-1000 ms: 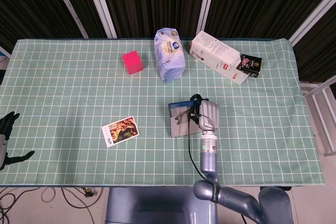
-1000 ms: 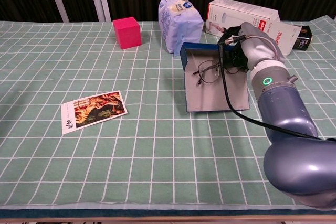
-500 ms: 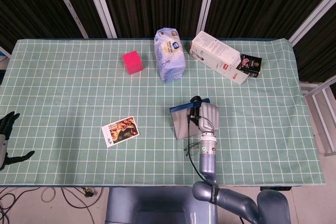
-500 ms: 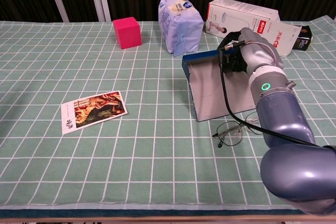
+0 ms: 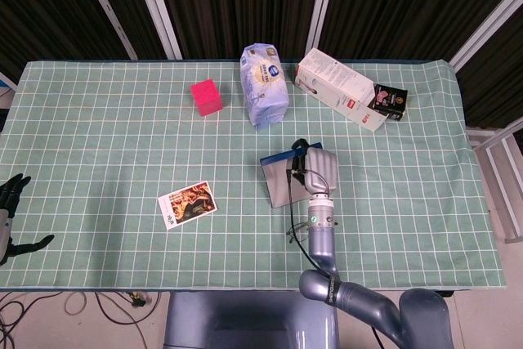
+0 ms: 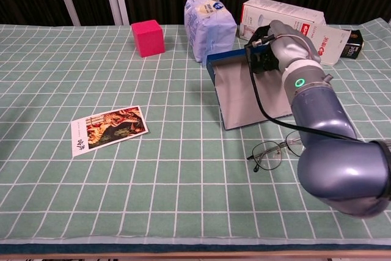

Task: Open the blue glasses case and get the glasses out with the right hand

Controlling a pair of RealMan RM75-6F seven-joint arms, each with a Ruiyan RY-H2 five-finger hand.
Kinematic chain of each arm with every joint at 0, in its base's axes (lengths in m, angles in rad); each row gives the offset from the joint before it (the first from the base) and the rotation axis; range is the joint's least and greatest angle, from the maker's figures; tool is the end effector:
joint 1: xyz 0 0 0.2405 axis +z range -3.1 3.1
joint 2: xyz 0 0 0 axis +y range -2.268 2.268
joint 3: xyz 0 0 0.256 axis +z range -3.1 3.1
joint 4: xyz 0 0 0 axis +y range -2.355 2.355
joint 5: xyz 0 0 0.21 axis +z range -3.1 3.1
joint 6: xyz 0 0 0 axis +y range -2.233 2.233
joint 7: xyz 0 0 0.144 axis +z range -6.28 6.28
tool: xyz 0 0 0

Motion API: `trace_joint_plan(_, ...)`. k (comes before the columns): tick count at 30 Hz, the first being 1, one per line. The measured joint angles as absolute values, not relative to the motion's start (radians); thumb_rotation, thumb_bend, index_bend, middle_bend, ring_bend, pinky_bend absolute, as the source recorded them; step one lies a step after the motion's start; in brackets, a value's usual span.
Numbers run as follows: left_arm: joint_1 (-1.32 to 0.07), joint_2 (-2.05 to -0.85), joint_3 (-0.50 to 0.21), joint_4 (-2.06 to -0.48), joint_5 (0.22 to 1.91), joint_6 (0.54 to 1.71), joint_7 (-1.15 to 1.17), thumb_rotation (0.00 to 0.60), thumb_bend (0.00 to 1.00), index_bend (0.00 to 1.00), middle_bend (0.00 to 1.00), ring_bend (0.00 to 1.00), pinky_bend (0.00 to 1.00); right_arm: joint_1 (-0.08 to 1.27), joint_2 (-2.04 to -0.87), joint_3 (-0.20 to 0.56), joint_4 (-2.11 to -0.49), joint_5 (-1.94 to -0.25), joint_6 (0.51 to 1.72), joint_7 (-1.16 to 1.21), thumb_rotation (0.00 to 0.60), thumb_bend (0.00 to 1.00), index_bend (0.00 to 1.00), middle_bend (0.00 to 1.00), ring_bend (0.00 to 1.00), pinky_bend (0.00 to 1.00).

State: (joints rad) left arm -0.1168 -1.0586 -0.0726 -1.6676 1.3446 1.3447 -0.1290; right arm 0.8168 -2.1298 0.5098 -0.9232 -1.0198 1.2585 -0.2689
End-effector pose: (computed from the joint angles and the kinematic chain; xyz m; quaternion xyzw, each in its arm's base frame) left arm -0.3242 0.1932 0.1662 -0.5432 -0.4827 -0.3785 0.5732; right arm -0.1099 -0.3796 -0.0767 0.4988 -0.4663 0.4972 0.5353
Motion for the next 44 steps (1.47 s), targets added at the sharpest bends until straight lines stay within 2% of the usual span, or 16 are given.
trace_joint_plan(3, -0.117, -1.059, -0.073, -1.668, 1.344, 1.344, -0.129, 0.600, 0.00, 0.00, 0.00, 0.00, 0.00, 0.851, -2.127, 0.526, -0.894, -1.006, 1.213, -0.302, 0.600, 0.49, 0.25, 0.92, 0.99, 0.99)
trace_joint_plan(5, -0.118, -1.059, -0.073, -1.668, 1.344, 1.343, -0.129, 0.600, 0.00, 0.00, 0.00, 0.00, 0.00, 0.870, -2.126, 0.537, -0.879, -0.991, 1.187, -0.332, 0.600, 0.41, 0.07, 0.92, 0.99, 0.99)
trace_joint_plan(7, -0.117, -1.059, -0.073, -1.668, 1.344, 1.344, -0.129, 0.600, 0.00, 0.00, 0.00, 0.00, 0.00, 0.891, -2.124, 0.548, -0.869, -0.969, 1.162, -0.380, 0.600, 0.35, 0.01, 0.92, 0.99, 0.99)
trace_joint_plan(11, -0.118, -1.058, -0.072, -1.669, 1.345, 1.344, -0.130, 0.600, 0.00, 0.00, 0.00, 0.00, 0.00, 0.926, -2.116, 0.569, -0.871, -0.927, 1.136, -0.484, 0.600, 0.27, 0.00, 0.91, 0.98, 0.98)
trace_joint_plan(19, -0.115, -1.058, -0.069, -1.669, 1.362, 1.354, -0.135, 0.600, 0.00, 0.00, 0.00, 0.00, 0.00, 0.911, -2.065, 0.569, -1.004, -0.868, 1.155, -0.611, 0.600, 0.27, 0.00, 0.89, 0.96, 0.95)
trace_joint_plan(21, -0.113, -1.058, -0.067, -1.669, 1.368, 1.359, -0.135, 0.600, 0.00, 0.00, 0.00, 0.00, 0.00, 0.888, -2.037, 0.556, -1.068, -0.868, 1.175, -0.624, 0.600, 0.26, 0.00, 0.82, 0.90, 0.90)
trace_joint_plan(24, -0.111, -1.059, -0.065, -1.665, 1.376, 1.367, -0.134, 0.600, 0.00, 0.00, 0.00, 0.00, 0.00, 0.844, -1.987, 0.526, -1.168, -0.878, 1.203, -0.638, 0.600, 0.17, 0.00, 0.66, 0.76, 0.77)
trace_joint_plan(27, -0.110, -1.061, -0.063, -1.657, 1.383, 1.374, -0.120, 0.600, 0.00, 0.00, 0.00, 0.00, 0.00, 0.773, -1.895, 0.467, -1.320, -0.900, 1.239, -0.662, 0.600, 0.11, 0.00, 0.47, 0.56, 0.56)
trace_joint_plan(29, -0.109, -1.063, -0.062, -1.652, 1.387, 1.379, -0.108, 0.600, 0.00, 0.00, 0.00, 0.00, 0.00, 0.729, -1.829, 0.429, -1.414, -0.915, 1.260, -0.673, 0.600, 0.11, 0.00, 0.31, 0.38, 0.42)
trace_joint_plan(32, -0.107, -1.067, -0.060, -1.644, 1.393, 1.388, -0.091, 0.600, 0.00, 0.00, 0.00, 0.00, 0.00, 0.648, -1.699, 0.359, -1.578, -0.950, 1.293, -0.678, 0.600, 0.09, 0.00, 0.09, 0.11, 0.30)
trace_joint_plan(34, -0.105, -1.069, -0.059, -1.639, 1.395, 1.396, -0.080, 0.600, 0.00, 0.00, 0.00, 0.00, 0.00, 0.589, -1.596, 0.305, -1.682, -0.983, 1.313, -0.669, 0.600, 0.08, 0.00, 0.02, 0.03, 0.28)
trace_joint_plan(39, -0.097, -1.074, -0.058, -1.626, 1.403, 1.420, -0.047, 0.600, 0.00, 0.00, 0.00, 0.00, 0.00, 0.433, -1.356, 0.158, -1.824, -1.105, 1.368, -0.586, 0.600, 0.07, 0.00, 0.00, 0.00, 0.25)
trace_joint_plan(44, -0.085, -1.082, -0.058, -1.607, 1.412, 1.451, -0.019, 0.600, 0.00, 0.00, 0.00, 0.00, 0.00, 0.289, -1.218, 0.043, -1.853, -1.244, 1.457, -0.429, 0.600, 0.04, 0.00, 0.00, 0.00, 0.24)
